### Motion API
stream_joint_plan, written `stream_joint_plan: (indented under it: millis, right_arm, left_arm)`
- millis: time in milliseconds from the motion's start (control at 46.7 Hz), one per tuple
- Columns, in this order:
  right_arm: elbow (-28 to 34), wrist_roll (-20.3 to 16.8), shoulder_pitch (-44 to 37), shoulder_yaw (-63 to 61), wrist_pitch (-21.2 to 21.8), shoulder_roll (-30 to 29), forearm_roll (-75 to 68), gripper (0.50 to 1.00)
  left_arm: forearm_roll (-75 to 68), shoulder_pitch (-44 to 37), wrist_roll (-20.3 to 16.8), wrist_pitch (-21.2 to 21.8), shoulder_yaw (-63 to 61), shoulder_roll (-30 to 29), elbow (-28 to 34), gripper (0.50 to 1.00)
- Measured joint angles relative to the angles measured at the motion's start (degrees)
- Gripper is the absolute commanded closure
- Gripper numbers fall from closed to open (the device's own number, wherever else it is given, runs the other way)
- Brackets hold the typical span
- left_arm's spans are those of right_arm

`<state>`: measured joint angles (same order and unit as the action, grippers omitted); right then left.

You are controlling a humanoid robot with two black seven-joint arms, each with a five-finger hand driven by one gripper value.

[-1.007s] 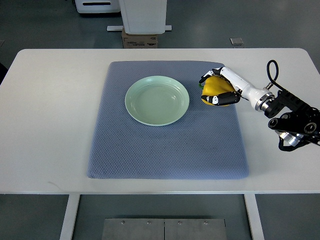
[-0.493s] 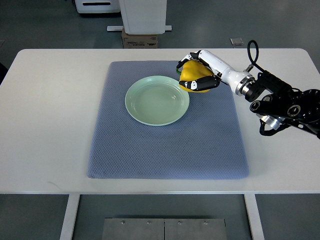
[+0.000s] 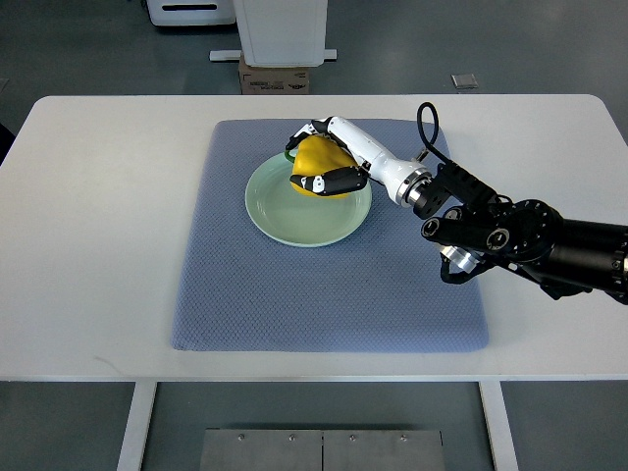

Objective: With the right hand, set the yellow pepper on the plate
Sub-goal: 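Carry the pepper with the right hand over the green plate, then lower the pepper onto the plate and open the right hand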

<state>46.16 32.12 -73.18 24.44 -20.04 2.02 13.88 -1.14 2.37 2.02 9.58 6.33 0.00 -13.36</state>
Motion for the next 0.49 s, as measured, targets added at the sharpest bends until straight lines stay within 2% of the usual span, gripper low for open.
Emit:
stream_joint_plan:
  millis: [279, 493]
  right_arm:
    - [-5.02, -0.64, 3.13, -0.81, 0.08, -2.01, 0.0, 1.0]
    - [-5.83, -0.66, 4.24, -0.81, 0.1, -2.03, 0.01, 1.0]
  left_arm:
    - [0.0, 0.0, 0.0, 0.04, 0.0, 0.0, 0.0, 0.5]
    - [0.0, 0.0, 0.0, 0.03, 0.0, 0.0, 0.0, 0.5]
